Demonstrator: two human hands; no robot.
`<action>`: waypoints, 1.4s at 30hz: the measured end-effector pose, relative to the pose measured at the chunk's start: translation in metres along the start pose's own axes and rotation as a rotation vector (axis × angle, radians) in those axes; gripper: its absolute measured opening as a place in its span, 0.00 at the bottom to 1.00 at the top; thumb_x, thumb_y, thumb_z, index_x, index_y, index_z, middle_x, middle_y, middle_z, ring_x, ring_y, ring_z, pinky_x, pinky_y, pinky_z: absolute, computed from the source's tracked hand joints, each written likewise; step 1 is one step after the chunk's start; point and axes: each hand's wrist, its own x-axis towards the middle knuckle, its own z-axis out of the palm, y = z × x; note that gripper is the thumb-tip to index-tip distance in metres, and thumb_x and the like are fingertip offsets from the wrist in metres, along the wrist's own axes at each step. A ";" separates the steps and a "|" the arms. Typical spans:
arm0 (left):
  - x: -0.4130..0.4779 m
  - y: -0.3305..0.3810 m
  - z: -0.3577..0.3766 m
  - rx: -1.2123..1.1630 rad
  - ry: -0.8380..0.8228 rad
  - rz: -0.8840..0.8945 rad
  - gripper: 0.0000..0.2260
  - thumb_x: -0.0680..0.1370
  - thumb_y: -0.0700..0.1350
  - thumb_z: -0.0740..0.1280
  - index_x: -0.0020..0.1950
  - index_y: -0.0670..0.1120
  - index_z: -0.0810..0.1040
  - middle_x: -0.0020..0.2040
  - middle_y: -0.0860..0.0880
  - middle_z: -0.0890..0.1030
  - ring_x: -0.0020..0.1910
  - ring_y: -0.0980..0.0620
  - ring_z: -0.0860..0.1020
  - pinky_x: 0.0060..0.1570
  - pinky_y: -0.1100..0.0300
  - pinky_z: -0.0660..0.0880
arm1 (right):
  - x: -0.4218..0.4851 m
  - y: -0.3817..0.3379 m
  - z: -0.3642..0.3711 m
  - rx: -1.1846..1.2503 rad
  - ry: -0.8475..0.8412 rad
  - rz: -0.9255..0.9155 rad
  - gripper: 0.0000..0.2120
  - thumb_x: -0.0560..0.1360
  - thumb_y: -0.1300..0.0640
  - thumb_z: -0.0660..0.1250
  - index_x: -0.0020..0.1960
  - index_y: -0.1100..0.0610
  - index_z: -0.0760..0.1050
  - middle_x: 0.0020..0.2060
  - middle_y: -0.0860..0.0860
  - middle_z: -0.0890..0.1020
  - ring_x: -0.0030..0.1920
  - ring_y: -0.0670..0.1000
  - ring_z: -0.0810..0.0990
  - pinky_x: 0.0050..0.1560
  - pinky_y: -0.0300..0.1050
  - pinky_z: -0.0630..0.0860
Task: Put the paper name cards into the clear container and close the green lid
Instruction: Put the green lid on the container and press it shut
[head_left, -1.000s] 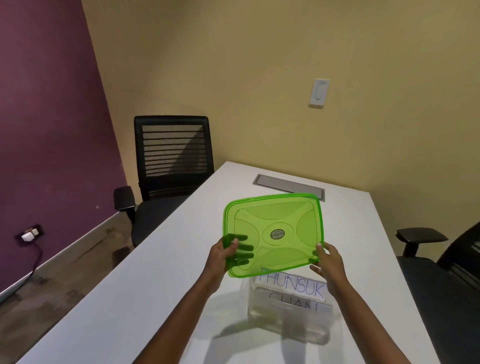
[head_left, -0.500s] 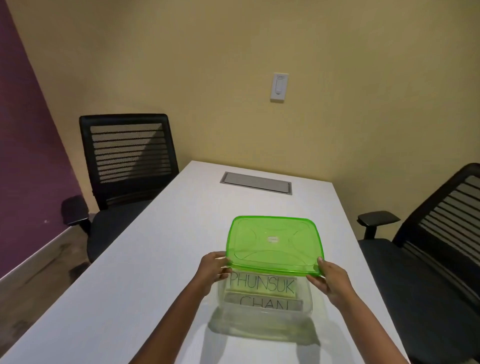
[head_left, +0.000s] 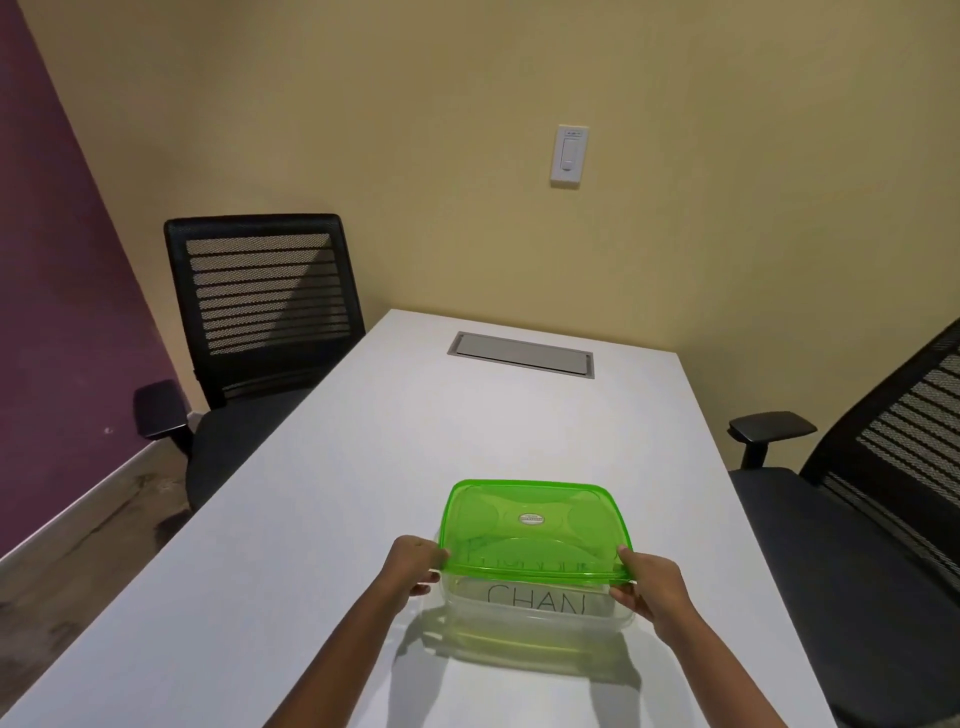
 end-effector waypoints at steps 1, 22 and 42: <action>-0.001 -0.002 0.000 0.001 -0.002 -0.003 0.12 0.77 0.36 0.64 0.33 0.44 0.71 0.33 0.47 0.73 0.30 0.52 0.71 0.32 0.63 0.65 | 0.001 0.001 -0.001 -0.047 0.013 -0.020 0.08 0.77 0.62 0.63 0.41 0.64 0.73 0.31 0.56 0.74 0.27 0.53 0.73 0.18 0.34 0.76; -0.002 -0.028 0.010 0.089 0.041 0.032 0.14 0.77 0.39 0.65 0.31 0.45 0.69 0.32 0.47 0.72 0.27 0.52 0.69 0.30 0.63 0.65 | 0.000 0.036 -0.023 -0.198 0.067 -0.073 0.15 0.76 0.63 0.66 0.59 0.70 0.74 0.33 0.57 0.77 0.27 0.53 0.74 0.21 0.31 0.76; 0.018 -0.055 0.013 -0.200 0.188 -0.038 0.17 0.76 0.26 0.56 0.30 0.38 0.69 0.22 0.44 0.73 0.14 0.52 0.72 0.13 0.72 0.67 | -0.005 0.036 -0.025 -0.089 0.035 0.013 0.13 0.75 0.65 0.66 0.58 0.69 0.73 0.34 0.57 0.78 0.28 0.53 0.74 0.20 0.32 0.76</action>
